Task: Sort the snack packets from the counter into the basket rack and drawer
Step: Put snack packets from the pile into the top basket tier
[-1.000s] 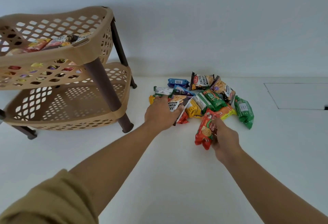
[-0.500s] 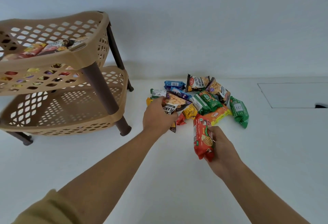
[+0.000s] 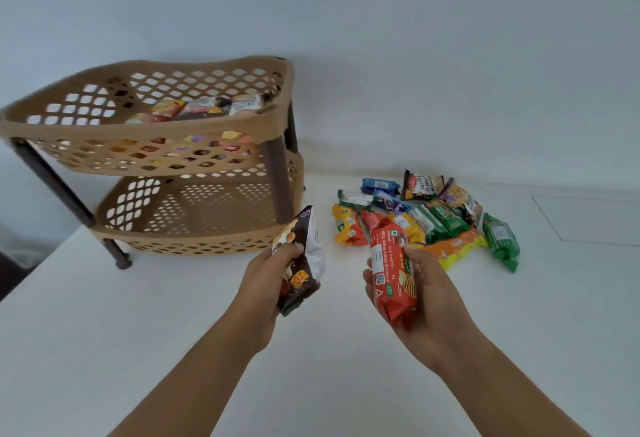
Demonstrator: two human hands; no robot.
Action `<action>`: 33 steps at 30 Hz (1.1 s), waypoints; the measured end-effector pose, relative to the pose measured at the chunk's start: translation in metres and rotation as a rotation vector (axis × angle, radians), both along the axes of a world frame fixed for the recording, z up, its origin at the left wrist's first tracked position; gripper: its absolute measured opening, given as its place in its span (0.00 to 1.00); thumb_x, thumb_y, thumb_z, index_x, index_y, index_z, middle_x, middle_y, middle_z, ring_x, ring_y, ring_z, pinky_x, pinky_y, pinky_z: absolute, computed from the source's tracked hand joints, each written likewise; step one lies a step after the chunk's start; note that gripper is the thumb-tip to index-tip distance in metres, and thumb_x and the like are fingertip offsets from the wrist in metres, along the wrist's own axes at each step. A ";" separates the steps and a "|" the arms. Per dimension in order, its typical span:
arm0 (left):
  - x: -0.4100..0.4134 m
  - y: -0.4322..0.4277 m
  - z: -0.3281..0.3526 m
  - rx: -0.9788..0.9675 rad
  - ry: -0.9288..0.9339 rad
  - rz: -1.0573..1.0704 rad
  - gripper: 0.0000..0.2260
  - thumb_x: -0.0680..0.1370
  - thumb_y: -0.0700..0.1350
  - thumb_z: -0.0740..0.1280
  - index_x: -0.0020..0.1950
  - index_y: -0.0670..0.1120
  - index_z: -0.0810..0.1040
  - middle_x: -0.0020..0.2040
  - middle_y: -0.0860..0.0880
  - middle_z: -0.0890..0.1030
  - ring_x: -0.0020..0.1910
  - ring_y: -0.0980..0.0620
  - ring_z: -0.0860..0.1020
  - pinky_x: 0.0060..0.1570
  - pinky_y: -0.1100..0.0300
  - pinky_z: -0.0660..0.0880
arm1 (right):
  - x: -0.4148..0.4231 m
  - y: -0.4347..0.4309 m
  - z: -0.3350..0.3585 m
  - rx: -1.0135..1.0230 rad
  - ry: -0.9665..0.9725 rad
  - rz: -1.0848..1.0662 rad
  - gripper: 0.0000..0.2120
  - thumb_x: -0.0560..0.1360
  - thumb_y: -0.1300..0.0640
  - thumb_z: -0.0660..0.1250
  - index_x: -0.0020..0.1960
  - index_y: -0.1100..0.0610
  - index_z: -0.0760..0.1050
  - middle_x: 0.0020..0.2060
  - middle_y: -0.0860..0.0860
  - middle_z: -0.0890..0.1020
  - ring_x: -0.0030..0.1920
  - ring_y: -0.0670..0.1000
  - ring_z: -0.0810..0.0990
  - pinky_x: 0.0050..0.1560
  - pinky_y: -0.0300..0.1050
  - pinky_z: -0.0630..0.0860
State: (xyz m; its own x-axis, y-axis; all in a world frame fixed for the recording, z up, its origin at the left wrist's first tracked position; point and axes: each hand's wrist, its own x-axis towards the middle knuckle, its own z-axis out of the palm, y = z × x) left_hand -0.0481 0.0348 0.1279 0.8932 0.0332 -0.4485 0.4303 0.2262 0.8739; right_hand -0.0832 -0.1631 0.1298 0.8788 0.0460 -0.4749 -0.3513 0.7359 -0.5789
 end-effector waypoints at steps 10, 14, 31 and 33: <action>-0.017 0.144 0.083 0.032 -0.166 0.024 0.12 0.77 0.46 0.61 0.55 0.44 0.80 0.46 0.43 0.86 0.43 0.44 0.85 0.50 0.48 0.79 | -0.014 0.144 0.073 0.038 -0.152 0.102 0.22 0.65 0.52 0.69 0.55 0.63 0.77 0.40 0.63 0.84 0.39 0.59 0.83 0.38 0.49 0.82; -0.013 0.220 0.115 0.099 -0.306 0.022 0.10 0.80 0.45 0.64 0.60 0.49 0.79 0.50 0.47 0.86 0.48 0.46 0.85 0.45 0.53 0.78 | -0.011 0.209 0.092 -0.007 -0.200 0.175 0.35 0.55 0.56 0.78 0.59 0.65 0.75 0.41 0.65 0.83 0.41 0.62 0.83 0.37 0.52 0.83; 0.144 0.345 0.212 0.901 -0.620 0.069 0.17 0.74 0.51 0.70 0.58 0.49 0.70 0.52 0.49 0.80 0.49 0.48 0.81 0.46 0.52 0.80 | 0.021 0.313 0.155 -0.296 -0.435 0.076 0.56 0.33 0.50 0.86 0.60 0.59 0.76 0.49 0.63 0.85 0.42 0.59 0.86 0.33 0.46 0.82; 0.165 0.343 0.207 1.010 -0.583 0.012 0.18 0.74 0.48 0.71 0.59 0.46 0.69 0.53 0.48 0.78 0.50 0.47 0.79 0.46 0.54 0.79 | 0.029 0.313 0.163 -0.365 -0.479 0.070 0.42 0.46 0.49 0.85 0.57 0.58 0.77 0.49 0.61 0.85 0.42 0.56 0.86 0.33 0.46 0.82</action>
